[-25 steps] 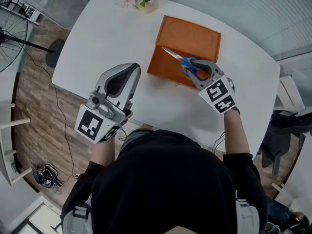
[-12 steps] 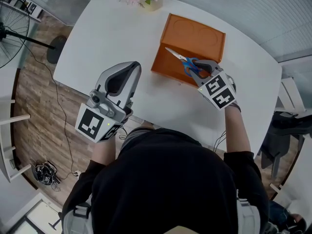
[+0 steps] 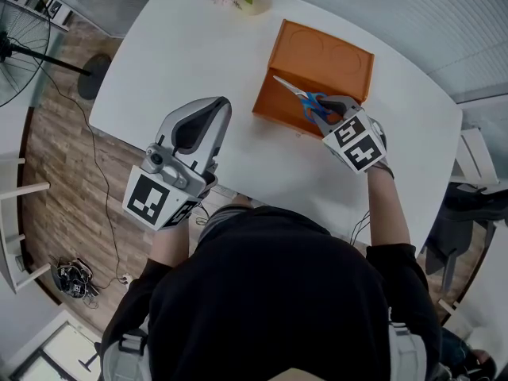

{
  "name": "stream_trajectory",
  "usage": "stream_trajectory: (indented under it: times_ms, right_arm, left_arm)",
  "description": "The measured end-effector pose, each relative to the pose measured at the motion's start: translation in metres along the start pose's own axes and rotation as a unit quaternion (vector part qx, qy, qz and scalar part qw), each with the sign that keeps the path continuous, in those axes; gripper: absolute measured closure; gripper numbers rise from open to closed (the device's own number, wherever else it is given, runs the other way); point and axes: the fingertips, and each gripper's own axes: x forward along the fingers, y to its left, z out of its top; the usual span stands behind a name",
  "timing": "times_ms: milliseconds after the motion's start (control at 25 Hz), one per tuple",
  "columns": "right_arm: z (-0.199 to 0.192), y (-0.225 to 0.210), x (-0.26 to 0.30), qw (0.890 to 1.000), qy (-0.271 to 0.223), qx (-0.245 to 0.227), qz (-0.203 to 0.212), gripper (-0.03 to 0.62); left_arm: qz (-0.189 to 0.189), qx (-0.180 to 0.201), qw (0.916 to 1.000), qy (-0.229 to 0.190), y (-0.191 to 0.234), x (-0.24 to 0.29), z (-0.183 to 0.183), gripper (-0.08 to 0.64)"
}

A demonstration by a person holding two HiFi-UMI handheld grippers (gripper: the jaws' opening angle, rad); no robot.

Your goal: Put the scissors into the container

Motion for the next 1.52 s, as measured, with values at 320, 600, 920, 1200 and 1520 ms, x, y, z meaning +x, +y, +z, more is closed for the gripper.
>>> stream_trajectory:
  times_ms: [320, 600, 920, 1200, 1520]
  right_arm:
    - [-0.004, 0.000, 0.005, 1.000, 0.028, 0.004, -0.001, 0.499]
    - [-0.010, 0.002, 0.010, 0.998, 0.057, 0.006, 0.004, 0.499]
    - [-0.013, 0.009, 0.013, 0.996, 0.088, 0.007, 0.014, 0.499]
    - [-0.016, 0.009, 0.015, 0.994, 0.105, 0.009, 0.015, 0.499]
    - [-0.019, 0.013, 0.014, 0.992, 0.125, 0.003, 0.016, 0.499]
  left_arm:
    - [-0.005, -0.005, 1.0000, -0.003, 0.003, -0.002, 0.001, 0.548]
    - [-0.004, -0.006, 0.9999, -0.008, 0.007, -0.004, 0.004, 0.548]
    - [0.004, -0.014, 0.9999, -0.005, 0.013, -0.012, 0.000, 0.548]
    - [0.006, -0.015, 0.9998, -0.009, 0.014, -0.016, 0.000, 0.548]
    - [0.007, -0.015, 0.9998, -0.010, 0.015, -0.018, 0.001, 0.548]
